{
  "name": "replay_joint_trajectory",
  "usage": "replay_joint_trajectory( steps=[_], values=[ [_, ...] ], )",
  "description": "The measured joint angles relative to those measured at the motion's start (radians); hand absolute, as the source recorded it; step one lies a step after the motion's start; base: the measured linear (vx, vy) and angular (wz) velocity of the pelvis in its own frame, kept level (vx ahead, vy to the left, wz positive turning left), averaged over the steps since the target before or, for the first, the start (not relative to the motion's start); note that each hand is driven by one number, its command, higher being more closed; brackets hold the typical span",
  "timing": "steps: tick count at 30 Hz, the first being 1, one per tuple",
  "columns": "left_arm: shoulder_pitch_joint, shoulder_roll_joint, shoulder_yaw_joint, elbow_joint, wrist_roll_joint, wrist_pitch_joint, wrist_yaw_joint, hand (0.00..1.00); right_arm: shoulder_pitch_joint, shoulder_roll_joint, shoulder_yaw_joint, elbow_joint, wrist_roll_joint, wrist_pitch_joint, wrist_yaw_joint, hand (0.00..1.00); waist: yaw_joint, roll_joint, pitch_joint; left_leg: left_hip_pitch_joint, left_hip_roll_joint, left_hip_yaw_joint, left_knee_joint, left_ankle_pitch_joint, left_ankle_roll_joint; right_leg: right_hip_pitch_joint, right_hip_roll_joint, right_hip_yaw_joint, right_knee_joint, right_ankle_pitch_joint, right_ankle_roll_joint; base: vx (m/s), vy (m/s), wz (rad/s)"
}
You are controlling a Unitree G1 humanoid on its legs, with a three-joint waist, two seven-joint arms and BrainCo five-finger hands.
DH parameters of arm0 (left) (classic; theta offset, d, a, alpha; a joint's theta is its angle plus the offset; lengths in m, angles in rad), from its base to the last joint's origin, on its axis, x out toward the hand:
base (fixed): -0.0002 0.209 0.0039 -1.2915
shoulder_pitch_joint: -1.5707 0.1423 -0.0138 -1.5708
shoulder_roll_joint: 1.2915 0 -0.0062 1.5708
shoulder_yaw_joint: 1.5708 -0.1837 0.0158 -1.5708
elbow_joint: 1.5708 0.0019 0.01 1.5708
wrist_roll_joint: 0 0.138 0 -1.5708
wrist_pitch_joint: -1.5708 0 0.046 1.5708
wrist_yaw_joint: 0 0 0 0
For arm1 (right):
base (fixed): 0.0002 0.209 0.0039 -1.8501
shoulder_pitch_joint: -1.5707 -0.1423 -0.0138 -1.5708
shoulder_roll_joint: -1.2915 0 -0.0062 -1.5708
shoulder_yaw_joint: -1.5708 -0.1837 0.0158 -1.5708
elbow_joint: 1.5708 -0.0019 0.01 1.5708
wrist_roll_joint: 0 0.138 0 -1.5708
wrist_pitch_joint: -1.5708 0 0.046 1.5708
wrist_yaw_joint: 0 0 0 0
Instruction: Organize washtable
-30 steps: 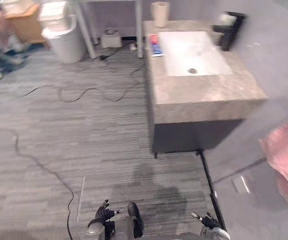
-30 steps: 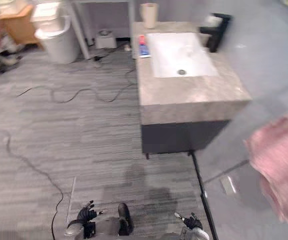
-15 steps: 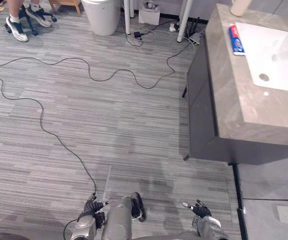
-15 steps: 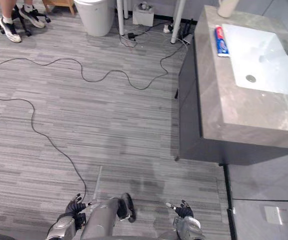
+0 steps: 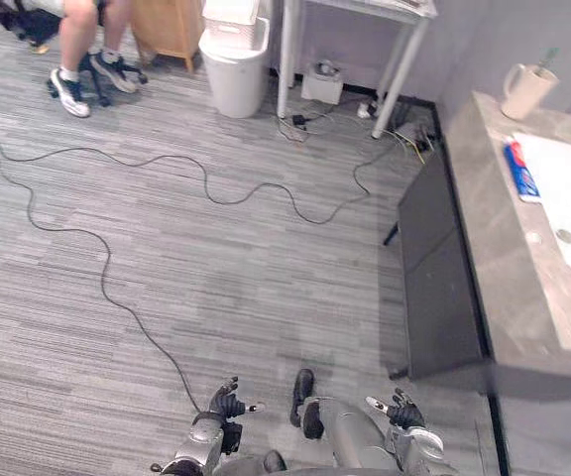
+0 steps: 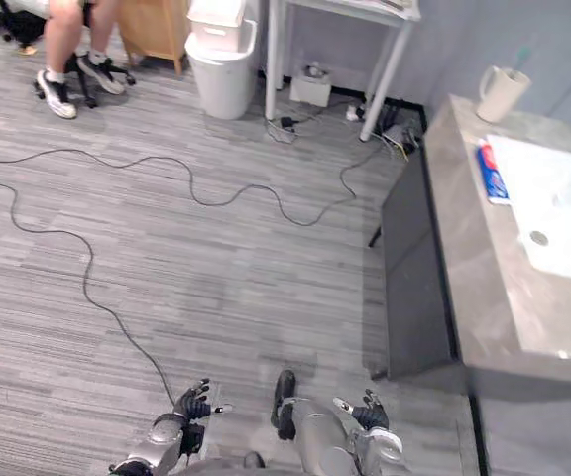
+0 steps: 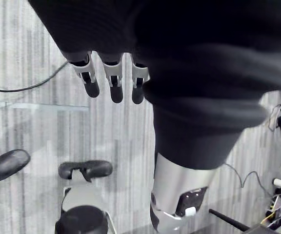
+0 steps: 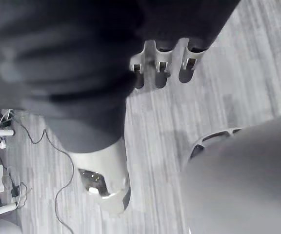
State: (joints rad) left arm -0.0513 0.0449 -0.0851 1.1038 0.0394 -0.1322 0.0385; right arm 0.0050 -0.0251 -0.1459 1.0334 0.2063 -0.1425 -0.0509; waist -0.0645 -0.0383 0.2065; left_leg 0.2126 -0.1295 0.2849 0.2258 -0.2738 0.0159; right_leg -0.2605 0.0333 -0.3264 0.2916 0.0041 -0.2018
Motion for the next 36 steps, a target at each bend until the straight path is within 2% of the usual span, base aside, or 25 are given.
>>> replay_joint_trajectory(
  steps=[1, 2, 3, 4, 5, 7, 8, 9, 10, 11, 12, 13, 15, 17, 20, 21, 23, 24, 27, 29, 30, 31, 32, 34, 36],
  values=[
    [0.027, -0.026, 0.041, -0.006, -0.003, 0.001, -0.003, 0.0, 0.001, -0.007, 0.01, -0.013, -0.003, -0.001, 0.002, 0.0, 0.004, 0.024, -0.008, -0.076, 0.038, 0.02, 0.18, -0.005, -0.02, 0.035, 0.0, 0.013, -0.038, -0.022, 0.011, 0.5, 0.086, 0.03],
    [0.031, -0.03, 0.064, -0.023, -0.008, -0.001, -0.004, 0.0, -0.001, -0.009, 0.013, -0.019, -0.006, 0.002, 0.002, 0.0, 0.008, 0.033, -0.006, -0.116, 0.068, 0.046, 0.288, -0.01, -0.024, 0.05, 0.002, 0.025, -0.04, -0.036, 0.028, 0.51, 0.088, -0.09],
    [0.032, -0.032, 0.093, -0.027, -0.018, -0.001, 0.002, 0.0, 0.0, -0.016, 0.024, -0.016, -0.01, 0.006, 0.003, 0.0, 0.015, 0.041, -0.002, -0.154, 0.143, 0.105, 0.468, -0.014, -0.024, 0.101, 0.006, 0.032, -0.036, -0.066, 0.043, 0.47, 0.068, -0.28],
    [0.035, -0.031, 0.098, -0.04, -0.036, -0.003, 0.006, 0.0, 0.006, -0.016, 0.03, -0.007, -0.015, 0.013, 0.004, 0.0, 0.031, 0.033, -0.004, -0.165, 0.19, 0.128, 0.54, -0.016, -0.02, 0.162, 0.006, 0.058, -0.036, -0.089, 0.06, 0.45, 0.067, -0.41],
    [0.04, -0.029, 0.099, -0.049, -0.046, -0.004, 0.007, 0.0, 0.004, -0.014, 0.031, 0.0, -0.019, 0.015, 0.005, 0.0, 0.038, 0.028, -0.007, -0.176, 0.204, 0.134, 0.546, -0.018, -0.017, 0.186, 0.002, 0.076, -0.039, -0.095, 0.067, 0.41, 0.081, -0.74],
    [0.048, -0.02, 0.109, -0.069, -0.076, -0.014, 0.009, 0.0, -0.005, -0.006, 0.045, 0.005, -0.02, 0.015, 0.006, 0.0, 0.063, 0.021, -0.015, -0.238, 0.221, 0.125, 0.485, -0.034, -0.01, 0.223, -0.013, 0.15, -0.055, -0.102, 0.087, 0.3, 0.137, -1.09],
    [0.046, -0.02, 0.131, -0.074, -0.1, -0.024, 0.012, 0.0, -0.023, 0.003, 0.046, 0.016, -0.02, 0.015, 0.006, 0.0, 0.079, 0.014, -0.015, -0.298, 0.227, 0.097, 0.371, -0.034, -0.012, 0.227, -0.037, 0.221, -0.065, -0.107, 0.115, 0.22, 0.194, -1.16],
    [0.046, -0.022, 0.139, -0.073, -0.109, -0.027, 0.016, 0.0, -0.026, 0.005, 0.046, 0.024, -0.022, 0.015, 0.006, 0.0, 0.078, 0.015, -0.015, -0.313, 0.229, 0.081, 0.313, -0.03, -0.019, 0.232, -0.044, 0.241, -0.07, -0.109, 0.125, 0.21, 0.216, -1.2],
    [0.047, -0.025, 0.149, -0.069, -0.113, -0.029, 0.023, 0.0, -0.022, 0.003, 0.046, 0.035, -0.027, 0.015, 0.005, 0.0, 0.077, 0.023, -0.016, -0.319, 0.233, 0.048, 0.197, -0.004, -0.048, 0.24, -0.053, 0.274, -0.075, -0.116, 0.151, 0.22, 0.292, -0.92],
    [0.046, -0.038, 0.176, -0.049, -0.119, -0.029, 0.03, 0.0, -0.024, -0.016, 0.049, 0.042, -0.033, 0.015, 0.002, 0.0, 0.077, 0.051, -0.023, -0.31, 0.261, 0.023, 0.058, 0.122, -0.079, 0.258, -0.056, 0.315, -0.074, -0.132, 0.185, 0.23, 0.317, -0.85],
    [0.048, -0.051, 0.184, -0.042, -0.12, -0.027, 0.032, 0.0, -0.022, -0.026, 0.051, 0.043, -0.039, 0.016, 0.0, 0.0, 0.076, 0.062, -0.03, -0.283, 0.254, 0.041, 0.029, 0.173, -0.043, 0.268, -0.058, 0.325, -0.079, -0.138, 0.206, 0.3, 0.404, -0.66],
    [0.048, -0.05, 0.195, -0.034, -0.124, -0.025, 0.032, 0.0, -0.014, -0.026, 0.059, 0.044, -0.042, 0.016, -0.004, 0.0, 0.076, 0.063, -0.04, -0.259, 0.235, 0.065, 0.008, 0.161, -0.032, 0.297, -0.081, 0.329, -0.104, -0.132, 0.22, 0.23, 0.286, -0.33],
    [0.05, -0.038, 0.214, -0.033, -0.139, -0.025, 0.035, 0.0, -0.002, -0.025, 0.074, 0.054, -0.044, 0.015, -0.005, 0.0, 0.079, 0.033, -0.05, -0.23, 0.203, 0.099, 0.001, 0.127, -0.01, 0.32, -0.112, 0.339, -0.132, -0.132, 0.254, 0.3, 0.309, -0.32],
    [0.055, -0.022, 0.213, -0.03, -0.147, -0.025, 0.034, 0.0, -0.009, -0.018, 0.074, 0.083, -0.043, 0.015, -0.004, 0.0, 0.082, 0.012, -0.059, -0.204, 0.182, 0.134, -0.001, 0.119, 0.004, 0.322, -0.135, 0.358, -0.131, -0.14, 0.266, 0.27, 0.23, -0.45],
    [0.05, -0.01, 0.212, 0.0, -0.146, -0.015, 0.031, 0.0, -0.004, -0.011, 0.056, 0.075, -0.043, 0.013, 0.007, 0.0, 0.075, 0.009, -0.06, -0.116, 0.16, 0.206, -0.042, 0.095, -0.003, 0.235, -0.155, 0.367, 0.097, -0.181, 0.295, 0.17, 0.156, -0.79],
    [0.051, -0.007, 0.21, 0.008, -0.146, -0.008, 0.031, 0.0, -0.002, -0.003, 0.036, 0.064, -0.042, 0.013, 0.009, 0.0, 0.077, 0.01, -0.056, -0.08, 0.16, 0.249, -0.049, 0.089, -0.006, 0.163, -0.164, 0.363, 0.261, -0.186, 0.301, 0.16, 0.151, -0.92],
    [0.052, 0.008, 0.186, 0.019, -0.146, -0.005, 0.031, 0.0, -0.003, -0.003, 0.025, 0.049, -0.04, 0.013, 0.009, 0.0, 0.068, 0.008, -0.042, -0.015, 0.156, 0.303, -0.076, 0.082, 0.003, 0.092, -0.2, 0.276, 0.428, -0.201, 0.292, 0.13, 0.108, -0.8],
    [0.053, 0.013, 0.17, 0.028, -0.146, -0.004, 0.03, 0.0, -0.003, -0.003, 0.026, 0.042, -0.04, 0.013, 0.009, 0.0, 0.056, 0.006, -0.043, 0.018, 0.158, 0.328, -0.109, 0.081, 0.004, 0.065, -0.226, 0.167, 0.46, -0.222, 0.26, 0.09, 0.058, -0.56],
    [0.048, 0.012, 0.156, 0.032, -0.144, -0.002, 0.027, 0.0, -0.01, -0.005, 0.018, 0.034, -0.041, 0.013, 0.011, 0.0, 0.032, 0.006, -0.043, 0.044, 0.167, 0.397, -0.174, 0.085, -0.015, 0.009, -0.269, -0.087, 0.338, -0.224, 0.235, 0.12, -0.028, -0.56],
    [0.052, 0.016, 0.152, 0.039, -0.142, -0.001, 0.027, 0.0, -0.019, -0.006, 0.0, 0.04, -0.041, 0.014, 0.011, 0.0, 0.023, 0.007, -0.041, 0.043, 0.162, 0.419, -0.176, 0.084, -0.047, 0.003, -0.272, -0.193, 0.17, -0.178, 0.201, 0.21, -0.146, -0.67],
    [0.05, 0.022, 0.138, 0.047, -0.141, -0.001, 0.026, 0.0, -0.012, -0.005, -0.002, 0.043, -0.042, 0.015, 0.01, 0.0, 0.024, -0.002, -0.043, 0.049, 0.148, 0.403, -0.176, 0.082, -0.056, 0.01, -0.264, -0.202, 0.11, -0.069, 0.132, 0.26, -0.174, -0.67],
    [0.037, 0.009, 0.134, 0.056, -0.136, 0.004, 0.025, 0.0, -0.01, -0.027, -0.007, 0.043, -0.043, 0.017, 0.011, 0.0, 0.024, 0.03, -0.029, 0.065, 0.176, 0.397, -0.176, 0.084, -0.078, 0.026, -0.227, -0.192, 0.098, -0.066, 0.109, 0.3, -0.217, -0.69],
    [0.032, -0.014, 0.136, 0.056, -0.126, 0.007, 0.025, 0.0, -0.011, -0.035, -0.019, 0.036, -0.041, 0.016, 0.01, 0.0, 0.019, 0.049, -0.02, 0.069, 0.194, 0.391, -0.159, 0.092, -0.093, 0.031, -0.206, -0.179, 0.084, -0.084, 0.115, 0.25, -0.178, -0.61],
    [0.028, -0.028, 0.143, 0.044, -0.111, 0.009, 0.024, 0.0, -0.005, -0.028, -0.035, 0.019, -0.041, 0.019, 0.01, 0.0, 0.019, 0.057, -0.016, 0.054, 0.243, 0.38, -0.05, 0.072, -0.127, 0.056, -0.167, -0.167, 0.061, -0.113, 0.12, 0.2, -0.192, -0.38],
    [0.03, -0.041, 0.197, 0.004, -0.106, 0.008, 0.016, 0.0, 0.024, -0.017, -0.026, -0.001, -0.04, 0.021, 0.012, 0.0, 0.025, 0.052, -0.015, -0.06, 0.4, 0.274, 0.358, 0.071, -0.133, 0.164, -0.084, -0.148, -0.035, -0.118, 0.115, 0.24, -0.281, -0.42]
  ],
)
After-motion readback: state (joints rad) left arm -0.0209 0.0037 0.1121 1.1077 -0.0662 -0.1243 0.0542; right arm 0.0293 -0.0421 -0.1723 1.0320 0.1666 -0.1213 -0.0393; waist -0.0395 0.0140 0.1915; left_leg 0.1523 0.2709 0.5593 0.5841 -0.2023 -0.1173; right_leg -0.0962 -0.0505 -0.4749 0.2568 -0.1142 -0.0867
